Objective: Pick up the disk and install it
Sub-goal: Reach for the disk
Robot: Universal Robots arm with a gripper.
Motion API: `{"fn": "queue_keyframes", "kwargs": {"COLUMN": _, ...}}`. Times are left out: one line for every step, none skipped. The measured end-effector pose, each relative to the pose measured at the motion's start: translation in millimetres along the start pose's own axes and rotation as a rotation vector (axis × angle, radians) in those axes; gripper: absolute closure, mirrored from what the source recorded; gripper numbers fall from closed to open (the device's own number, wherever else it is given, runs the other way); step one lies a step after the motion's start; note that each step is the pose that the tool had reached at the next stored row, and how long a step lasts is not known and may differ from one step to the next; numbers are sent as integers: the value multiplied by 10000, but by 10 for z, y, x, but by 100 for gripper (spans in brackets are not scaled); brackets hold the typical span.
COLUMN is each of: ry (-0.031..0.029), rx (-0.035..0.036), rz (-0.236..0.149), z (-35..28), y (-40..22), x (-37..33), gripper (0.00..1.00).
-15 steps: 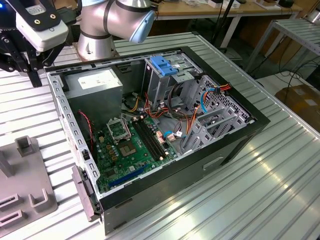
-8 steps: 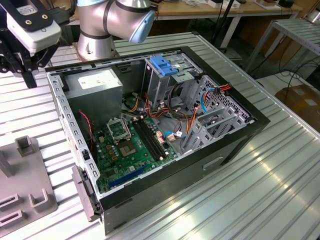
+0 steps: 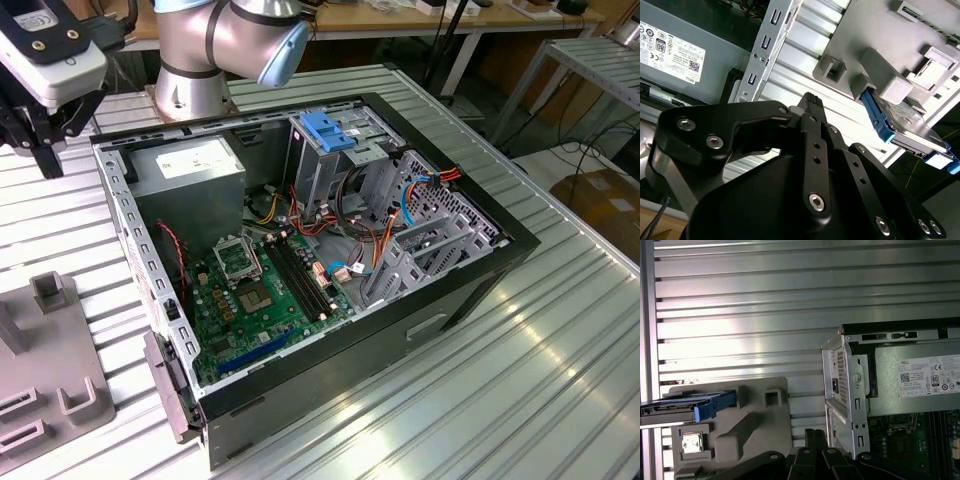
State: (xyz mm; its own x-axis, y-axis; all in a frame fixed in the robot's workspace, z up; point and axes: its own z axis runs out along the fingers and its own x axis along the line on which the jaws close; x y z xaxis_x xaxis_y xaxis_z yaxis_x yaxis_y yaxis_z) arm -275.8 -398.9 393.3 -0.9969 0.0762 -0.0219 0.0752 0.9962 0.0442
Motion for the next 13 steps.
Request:
{"fn": "queue_keyframes", "kwargs": {"ry": 0, "rx": 0, "rz": 0, "z": 0, "y": -1, "x": 11, "gripper": 90}}
{"fn": "queue_keyframes", "kwargs": {"ry": 0, "rx": 0, "rz": 0, "z": -1, "y": -1, "x": 20, "gripper": 90}}
{"fn": "queue_keyframes", "kwargs": {"ry": 1, "rx": 0, "rz": 0, "z": -1, "y": -3, "x": 35, "gripper": 90}}
{"fn": "queue_keyframes", "kwargs": {"ry": 0, "rx": 0, "rz": 0, "z": -1, "y": -4, "x": 50, "gripper": 90}}
{"fn": "queue_keyframes", "kwargs": {"ry": 1, "rx": 1, "rz": -1, "z": -2, "y": -5, "x": 60, "gripper": 90}}
{"fn": "queue_keyframes", "kwargs": {"ry": 1, "rx": 0, "rz": 0, "z": -2, "y": -5, "x": 70, "gripper": 90}}
{"fn": "queue_keyframes", "kwargs": {"ry": 0, "rx": 0, "rz": 0, "z": -2, "y": -6, "x": 80, "gripper": 90}}
{"fn": "queue_keyframes", "kwargs": {"ry": 0, "rx": 0, "rz": 0, "z": -2, "y": -7, "x": 90, "gripper": 90}}
{"fn": "queue_keyframes", "kwargs": {"ry": 0, "rx": 0, "rz": 0, "z": -3, "y": -7, "x": 100, "gripper": 90}}
{"fn": "queue_keyframes", "kwargs": {"ry": 0, "rx": 0, "rz": 0, "z": -3, "y": -8, "x": 110, "gripper": 90}}
{"fn": "queue_keyframes", "kwargs": {"ry": 0, "rx": 0, "rz": 1, "z": -3, "y": -9, "x": 119, "gripper": 90}}
{"fn": "queue_keyframes", "kwargs": {"ry": 0, "rx": 0, "rz": 0, "z": -3, "y": -10, "x": 128, "gripper": 90}}
{"fn": "queue_keyframes", "kwargs": {"ry": 0, "rx": 0, "rz": 0, "z": -4, "y": -10, "x": 137, "gripper": 90}}
